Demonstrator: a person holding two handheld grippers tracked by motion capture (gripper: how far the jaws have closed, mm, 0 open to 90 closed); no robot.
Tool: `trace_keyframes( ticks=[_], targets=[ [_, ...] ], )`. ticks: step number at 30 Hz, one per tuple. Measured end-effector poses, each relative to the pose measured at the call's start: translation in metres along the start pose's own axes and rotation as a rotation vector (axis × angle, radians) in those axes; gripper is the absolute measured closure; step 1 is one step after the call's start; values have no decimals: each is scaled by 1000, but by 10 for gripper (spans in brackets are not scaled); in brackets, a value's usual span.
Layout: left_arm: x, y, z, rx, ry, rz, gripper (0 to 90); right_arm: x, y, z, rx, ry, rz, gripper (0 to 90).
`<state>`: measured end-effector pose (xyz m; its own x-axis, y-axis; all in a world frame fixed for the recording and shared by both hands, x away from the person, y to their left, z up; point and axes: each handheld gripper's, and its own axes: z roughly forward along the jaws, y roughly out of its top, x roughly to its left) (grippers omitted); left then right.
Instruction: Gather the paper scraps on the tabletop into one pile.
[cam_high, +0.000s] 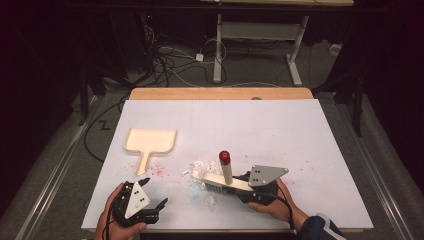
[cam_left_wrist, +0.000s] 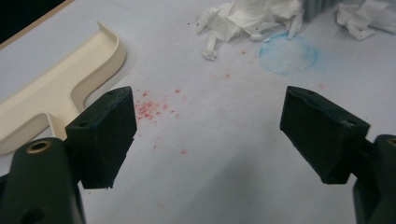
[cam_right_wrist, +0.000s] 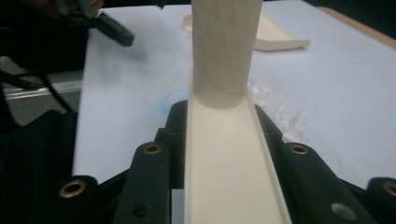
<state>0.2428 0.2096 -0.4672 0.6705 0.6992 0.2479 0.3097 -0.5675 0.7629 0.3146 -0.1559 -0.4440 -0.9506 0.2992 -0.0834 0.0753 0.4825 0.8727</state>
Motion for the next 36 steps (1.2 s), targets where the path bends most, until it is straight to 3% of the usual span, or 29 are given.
trace_keyframes(
  ticks=[4,9,17,22,25,32,36],
  targets=[
    [0,-1,0,4,-2,2,177,-6,5,3,-21,-17,7,679],
    [1,-1,-1,0,1,0,177,-2,13,-15,-67,-27,3,679],
    [-1,0,0,7,5,7,177,16,18,-45,-71,18,-40,679],
    [-1,1,0,9,7,9,177,24,13,-56,-89,40,-16,679],
    [-1,1,0,7,8,8,177,28,8,-52,-79,72,-5,679],
    [0,1,0,5,7,4,177,31,-4,-18,7,160,-26,679],
    [0,0,1,8,3,6,177,20,-7,-6,1,144,-17,679]
  ],
)
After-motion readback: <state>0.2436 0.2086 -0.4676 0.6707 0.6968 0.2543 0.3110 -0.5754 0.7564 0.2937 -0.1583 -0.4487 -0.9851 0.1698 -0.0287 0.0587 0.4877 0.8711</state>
